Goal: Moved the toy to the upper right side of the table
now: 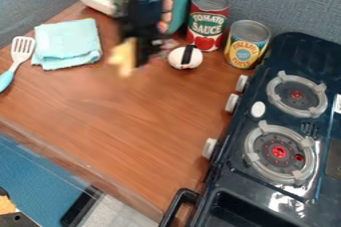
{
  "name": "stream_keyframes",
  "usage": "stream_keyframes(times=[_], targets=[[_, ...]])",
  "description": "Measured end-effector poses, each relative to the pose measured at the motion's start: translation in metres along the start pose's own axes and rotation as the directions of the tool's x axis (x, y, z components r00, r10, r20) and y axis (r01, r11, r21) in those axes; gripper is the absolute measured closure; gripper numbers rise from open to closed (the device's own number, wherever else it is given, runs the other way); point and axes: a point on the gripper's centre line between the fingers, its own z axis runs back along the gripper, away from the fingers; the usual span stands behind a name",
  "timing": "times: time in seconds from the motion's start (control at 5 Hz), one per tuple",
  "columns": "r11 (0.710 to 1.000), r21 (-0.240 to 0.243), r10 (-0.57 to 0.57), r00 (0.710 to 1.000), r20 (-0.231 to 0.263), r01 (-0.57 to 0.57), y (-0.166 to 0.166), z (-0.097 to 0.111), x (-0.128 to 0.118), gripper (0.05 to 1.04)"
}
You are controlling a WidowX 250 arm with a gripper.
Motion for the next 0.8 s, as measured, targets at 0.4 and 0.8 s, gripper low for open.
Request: stream_keyframes(times=[0.4,0.8], targets=[[0.991,-0.039,-0.131,0.991,0.014,0.131,-0.036,-0.014,0.065,0.706],[0.983,-0.066,-0.175,0.983,-0.052,0.172,-0.046,-0.043,0.070,0.634]])
